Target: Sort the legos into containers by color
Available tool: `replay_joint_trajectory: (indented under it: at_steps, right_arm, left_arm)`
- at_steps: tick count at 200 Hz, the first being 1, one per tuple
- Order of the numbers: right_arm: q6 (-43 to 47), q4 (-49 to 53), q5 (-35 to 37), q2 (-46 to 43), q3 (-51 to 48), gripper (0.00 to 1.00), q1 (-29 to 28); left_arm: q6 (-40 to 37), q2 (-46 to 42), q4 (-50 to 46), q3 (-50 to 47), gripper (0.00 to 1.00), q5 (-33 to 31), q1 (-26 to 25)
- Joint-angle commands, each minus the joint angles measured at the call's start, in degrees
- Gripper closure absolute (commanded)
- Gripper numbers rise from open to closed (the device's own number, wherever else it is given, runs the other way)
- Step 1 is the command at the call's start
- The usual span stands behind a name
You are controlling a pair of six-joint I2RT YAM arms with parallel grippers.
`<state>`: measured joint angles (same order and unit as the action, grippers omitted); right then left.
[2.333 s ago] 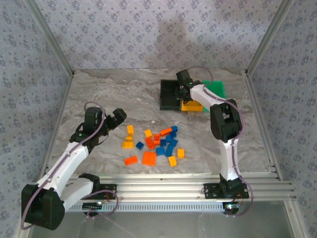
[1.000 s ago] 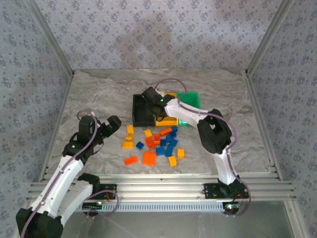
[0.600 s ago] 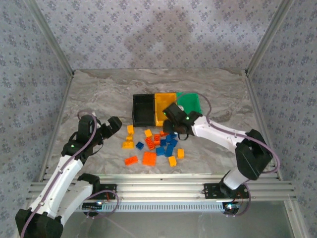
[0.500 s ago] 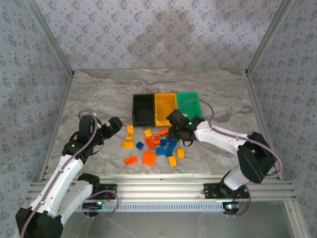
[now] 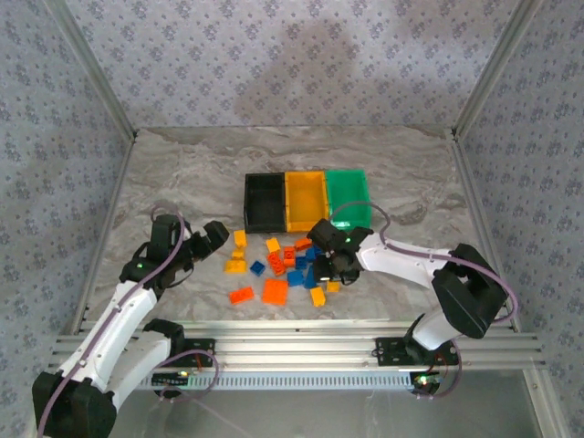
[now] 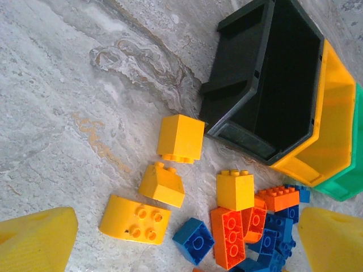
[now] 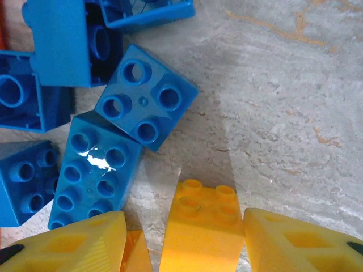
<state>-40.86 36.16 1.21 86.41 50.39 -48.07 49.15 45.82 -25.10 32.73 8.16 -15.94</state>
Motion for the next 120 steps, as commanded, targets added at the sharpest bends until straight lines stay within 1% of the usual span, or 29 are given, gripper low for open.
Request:
replay_joint_trajectory:
  at_steps: [1,36,56,89,108,120]
  right_arm:
    - [0.8,3.2,-0.7,1.2,-1.2,0.43,-0.4]
    - [0.8,3.2,-2.2,1.7,-2.1,0.46,-0.4]
    - [0.8,3.0,-2.1,1.9,-2.5,0.50,-0.1]
    - [0.7,3.3,0.0,-1.2,-2.7,0.68,0.7]
    - [1.1,3.6,0.8,-4.4,-2.0,0.73,2.6]
    - [3.1,4.1,1.9,-6.5,0.0,0.74,5.1]
  left_arm:
    - [-0.1,-0.4,0.8,-0.4,0.01,0.6,-0.5]
    - [0.0,-0.1,1.2,-0.5,0.00,0.6,-0.5]
    - [0.0,0.2,1.4,-0.5,0.01,0.8,-0.5]
    - [0.2,0.9,1.7,-0.4,0.01,1.1,-0.5]
    - [0.3,1.3,2.1,-0.1,0.01,1.3,-0.5]
    - [0.4,1.5,2.4,0.0,0.00,1.4,-0.5]
